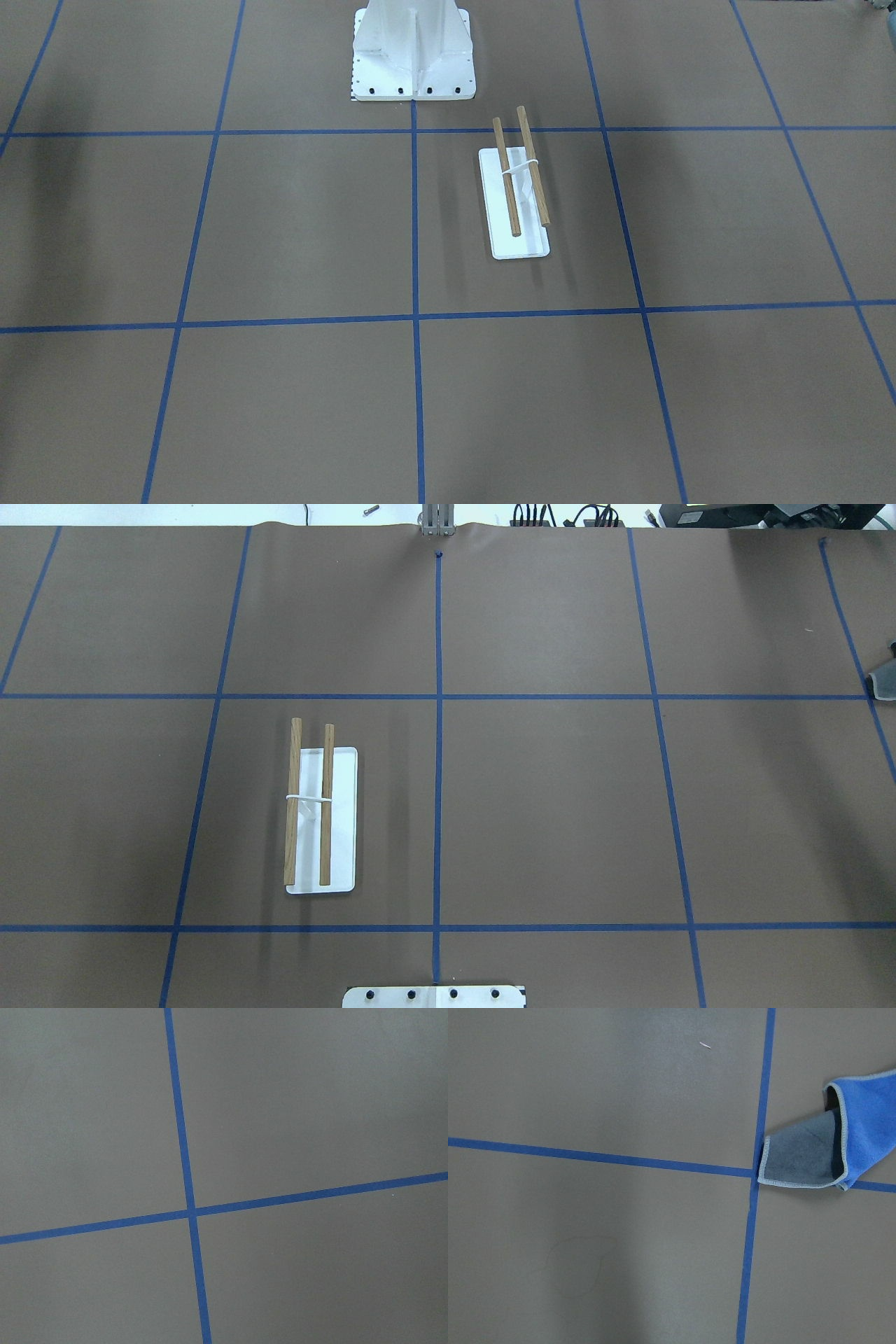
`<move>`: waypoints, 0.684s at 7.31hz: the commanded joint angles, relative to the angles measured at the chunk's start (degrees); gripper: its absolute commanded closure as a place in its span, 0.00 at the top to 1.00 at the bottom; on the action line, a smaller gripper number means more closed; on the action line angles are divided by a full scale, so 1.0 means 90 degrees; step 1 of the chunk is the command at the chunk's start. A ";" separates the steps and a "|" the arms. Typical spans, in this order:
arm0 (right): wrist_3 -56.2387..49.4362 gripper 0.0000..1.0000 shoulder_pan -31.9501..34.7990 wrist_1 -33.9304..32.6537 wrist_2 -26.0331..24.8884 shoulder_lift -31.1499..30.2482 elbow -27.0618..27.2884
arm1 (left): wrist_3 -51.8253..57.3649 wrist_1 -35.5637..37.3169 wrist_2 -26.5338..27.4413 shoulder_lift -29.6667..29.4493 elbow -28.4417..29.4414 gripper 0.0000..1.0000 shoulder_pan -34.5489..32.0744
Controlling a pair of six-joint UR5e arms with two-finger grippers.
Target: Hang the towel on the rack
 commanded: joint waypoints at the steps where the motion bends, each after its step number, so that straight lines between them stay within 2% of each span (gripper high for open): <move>1: 0.0010 1.00 0.0001 0.0010 0.0001 0.0007 0.0030 | 0.0014 -0.0261 -0.0050 0.0069 0.0033 0.98 0.0012; 5: 0.0010 1.00 -0.0009 0.0019 -0.0009 0.0026 0.0030 | 0.0004 -0.0342 -0.0080 0.0206 0.0101 0.98 0.0012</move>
